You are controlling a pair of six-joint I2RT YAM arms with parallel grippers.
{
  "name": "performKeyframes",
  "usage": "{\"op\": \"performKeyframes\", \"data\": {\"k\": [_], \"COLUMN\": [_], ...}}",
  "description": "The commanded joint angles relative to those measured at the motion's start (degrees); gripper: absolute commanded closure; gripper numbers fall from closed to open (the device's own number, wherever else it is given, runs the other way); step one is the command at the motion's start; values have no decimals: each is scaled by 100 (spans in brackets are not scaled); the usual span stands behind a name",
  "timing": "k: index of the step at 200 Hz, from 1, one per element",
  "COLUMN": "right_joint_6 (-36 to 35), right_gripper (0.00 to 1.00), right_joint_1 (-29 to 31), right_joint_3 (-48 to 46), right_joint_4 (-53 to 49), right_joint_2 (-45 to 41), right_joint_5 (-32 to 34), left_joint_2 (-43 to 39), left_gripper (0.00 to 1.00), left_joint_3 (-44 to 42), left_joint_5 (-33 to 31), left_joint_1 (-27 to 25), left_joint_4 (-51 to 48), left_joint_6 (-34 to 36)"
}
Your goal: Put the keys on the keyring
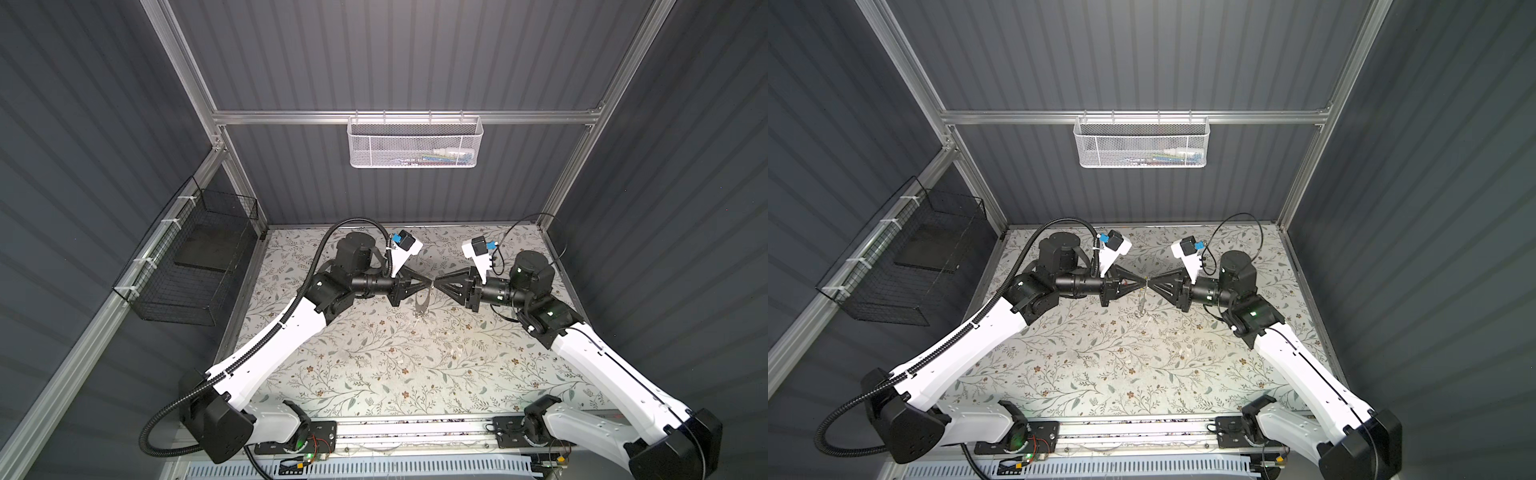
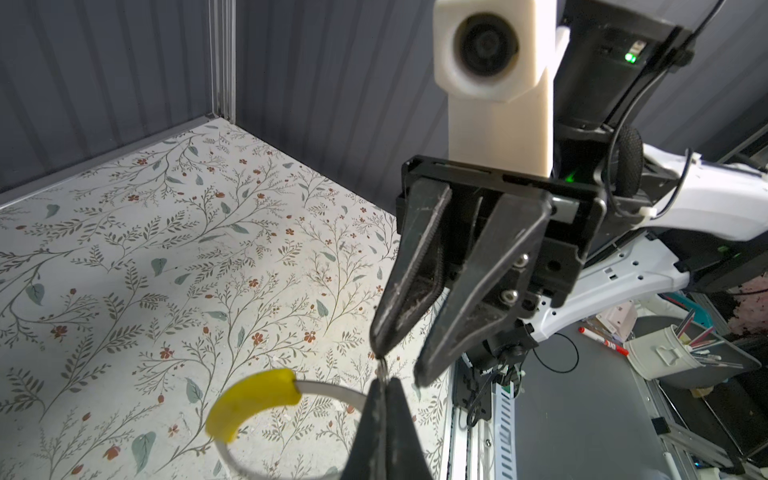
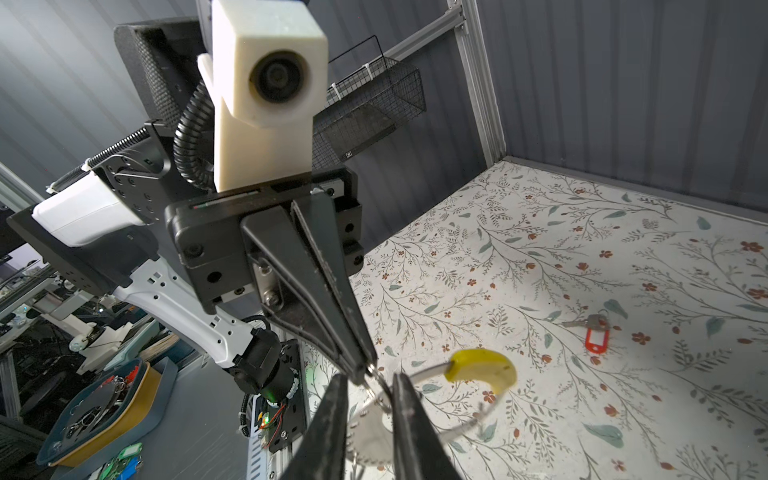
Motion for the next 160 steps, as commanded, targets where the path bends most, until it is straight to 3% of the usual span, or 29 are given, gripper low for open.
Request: {"op": "performKeyframes", "data": {"k": [1,160], "right_joint_6": [-205,-95], "right_gripper": [79,83], "right_joint_1": [37,39], "right_joint_3": [121,-43], "right_joint_4": [-106,112], "right_joint_2": [-6,143], "right_joint_5": [-253,-474], "left_joint_2": [-7,36], "left_gripper": [100,100], "left_joint_3": [244,240], "left_joint_5": [202,535], "left_joint_1": [-10,-14], "left_joint_4": [-153,140], "left_joint_6": [205,-7]}}
